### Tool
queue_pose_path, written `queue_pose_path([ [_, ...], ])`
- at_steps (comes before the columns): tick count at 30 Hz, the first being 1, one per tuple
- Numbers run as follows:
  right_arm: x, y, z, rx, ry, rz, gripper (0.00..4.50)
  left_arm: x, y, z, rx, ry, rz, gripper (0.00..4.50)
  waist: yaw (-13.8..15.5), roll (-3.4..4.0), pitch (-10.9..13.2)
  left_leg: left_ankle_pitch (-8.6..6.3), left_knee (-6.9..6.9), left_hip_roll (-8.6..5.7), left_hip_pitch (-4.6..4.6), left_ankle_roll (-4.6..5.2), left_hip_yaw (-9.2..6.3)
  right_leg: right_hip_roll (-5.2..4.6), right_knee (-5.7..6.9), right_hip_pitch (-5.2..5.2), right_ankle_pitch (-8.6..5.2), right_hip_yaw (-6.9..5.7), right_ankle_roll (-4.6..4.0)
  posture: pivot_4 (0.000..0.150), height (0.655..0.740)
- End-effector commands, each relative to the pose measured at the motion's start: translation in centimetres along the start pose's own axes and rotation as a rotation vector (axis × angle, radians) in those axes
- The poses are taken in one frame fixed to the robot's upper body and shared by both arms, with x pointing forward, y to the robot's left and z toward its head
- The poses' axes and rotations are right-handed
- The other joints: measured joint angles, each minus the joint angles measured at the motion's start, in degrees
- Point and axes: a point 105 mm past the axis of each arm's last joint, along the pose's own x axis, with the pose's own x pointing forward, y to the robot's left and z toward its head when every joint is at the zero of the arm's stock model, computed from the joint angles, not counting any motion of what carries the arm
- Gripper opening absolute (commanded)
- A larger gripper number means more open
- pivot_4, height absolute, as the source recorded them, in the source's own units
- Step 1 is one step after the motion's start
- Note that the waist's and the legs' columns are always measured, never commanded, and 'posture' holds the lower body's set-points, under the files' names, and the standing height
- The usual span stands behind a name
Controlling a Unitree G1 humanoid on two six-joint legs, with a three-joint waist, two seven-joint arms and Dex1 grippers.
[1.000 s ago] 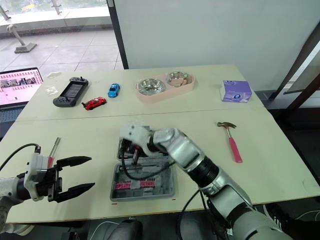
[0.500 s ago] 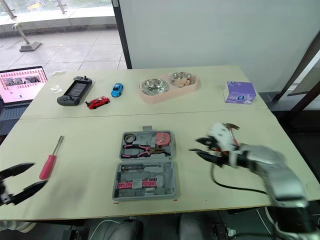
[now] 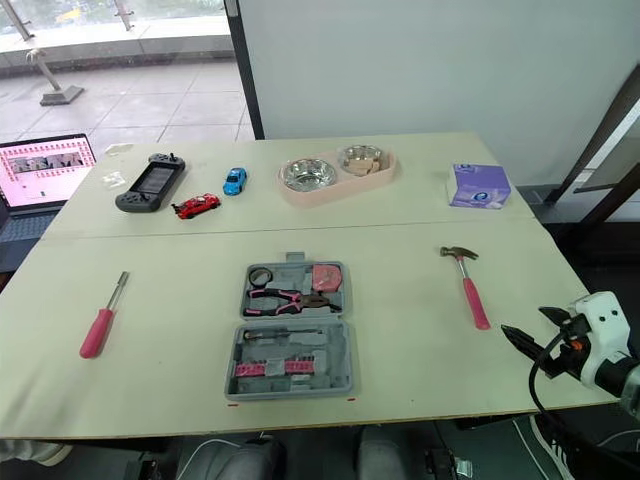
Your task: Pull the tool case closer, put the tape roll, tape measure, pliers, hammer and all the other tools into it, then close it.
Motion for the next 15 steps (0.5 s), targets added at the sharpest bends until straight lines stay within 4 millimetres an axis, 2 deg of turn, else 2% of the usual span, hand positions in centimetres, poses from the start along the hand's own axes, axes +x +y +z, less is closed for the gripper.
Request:
queue_pose_path([
  [1,-0.1,-0.1,0.6,-0.01,-0.042,-0.019,4.45,0.1,0.3,0.6,0.029,-0.015,-0.001,4.5,0.0,0.0,0.0,0.0,0.0,0.0,0.01,0.0,0.0,0.0,0.01,0.0,0.0,0.0,0.0,0.15,0.736],
  [4,0.3,0.6,0.6,-0.019,-0.037,0.003,4.45,1.2,-0.8,0.7,0.024,-0.037,-0.052,4.5,0.2,0.0,0.0,0.0,0.0,0.0,0.01,0.0,-0.01,0.0,0.02,0.01,0.0,0.0,0.01,0.15,0.736],
  [7,1.0,2.1,1.2,-0.018,-0.049,0.034,4.45,3.0,-3.4,2.0,0.05,-0.082,-0.166,4.5,0.2,0.0,0.0,0.0,0.01,0.0,-0.01,0.0,-0.01,-0.01,0.01,0.01,0.02,0.01,0.04,0.15,0.736],
  [12,2.9,4.3,2.6,0.015,-0.072,-0.012,4.45,5.7,-10.4,4.4,0.07,-0.166,-0.409,4.5,0.3,-0.02,0.0,0.0,0.02,0.0,0.0,-0.01,-0.03,-0.03,0.02,0.03,0.09,0.02,0.15,0.15,0.736],
  [15,4.1,4.6,2.1,0.018,0.008,-0.118,4.45,6.6,-14.2,6.4,0.087,-0.223,-0.535,4.5,0.4,-0.01,0.0,0.01,0.04,0.0,-0.01,-0.01,-0.03,-0.03,0.01,0.03,0.09,0.04,0.13,0.15,0.736],
])
